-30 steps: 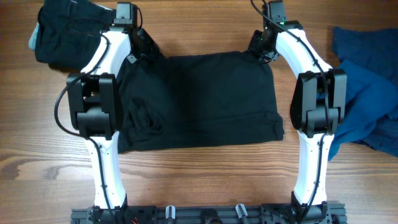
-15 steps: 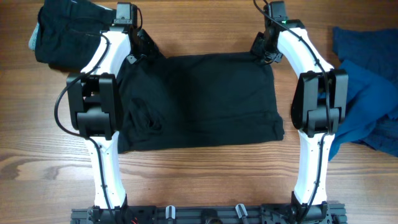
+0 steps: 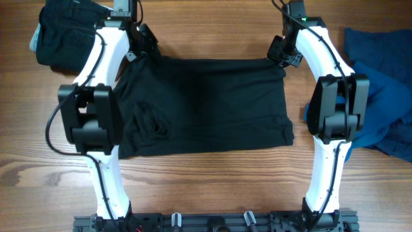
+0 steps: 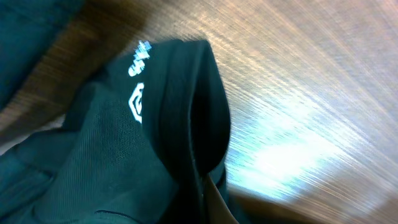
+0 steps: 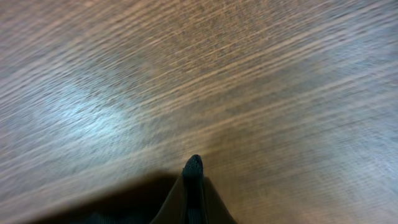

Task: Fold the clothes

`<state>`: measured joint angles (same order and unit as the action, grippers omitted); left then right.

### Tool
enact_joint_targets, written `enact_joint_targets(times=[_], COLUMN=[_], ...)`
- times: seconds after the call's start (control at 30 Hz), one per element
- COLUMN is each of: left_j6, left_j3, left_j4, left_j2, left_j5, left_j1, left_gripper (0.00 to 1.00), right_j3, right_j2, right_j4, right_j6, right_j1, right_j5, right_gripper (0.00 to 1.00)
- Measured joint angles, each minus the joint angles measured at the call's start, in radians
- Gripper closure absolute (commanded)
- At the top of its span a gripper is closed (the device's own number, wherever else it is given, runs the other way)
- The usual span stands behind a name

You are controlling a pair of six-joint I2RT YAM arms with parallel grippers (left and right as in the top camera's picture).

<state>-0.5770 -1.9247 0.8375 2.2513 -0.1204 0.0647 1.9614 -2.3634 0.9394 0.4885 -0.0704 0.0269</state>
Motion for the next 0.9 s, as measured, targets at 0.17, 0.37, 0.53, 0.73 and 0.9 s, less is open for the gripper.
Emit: enact_joint_targets(times=[0.17, 0.37, 0.53, 0.73, 0.9], left_j6=[0.000, 0.000, 0.000, 0.000, 0.000], left_j3=[-0.001, -0.001, -0.001, -0.001, -0.001], left_j4=[0.044, 0.135, 0.212, 0.285, 0.360], left_j2=[-0.035, -0.037, -0.037, -0.045, -0.087], left_j5=[0.000, -0.011, -0.016, -0.019, -0.002], left_j1=[0.000, 0.000, 0.000, 0.000, 0.001], left_gripper=[0.96, 0.96, 0.96, 0.96, 0.96], right_j3=[0.000, 0.000, 0.000, 0.000, 0.000], right_j2=[0.044, 0.051, 0.063, 0.101, 0.118], right_j4=[0.053, 0.114, 0.170, 0.241, 0.284], right_j6=[-0.004, -0.007, -0.007, -0.011, -0.043], right_j1=[0.000, 0.000, 0.000, 0.000, 0.000], right_j5=[0.000, 0.000, 0.000, 0.000, 0.000], right_gripper=[0.96, 0.96, 0.96, 0.95, 0.96])
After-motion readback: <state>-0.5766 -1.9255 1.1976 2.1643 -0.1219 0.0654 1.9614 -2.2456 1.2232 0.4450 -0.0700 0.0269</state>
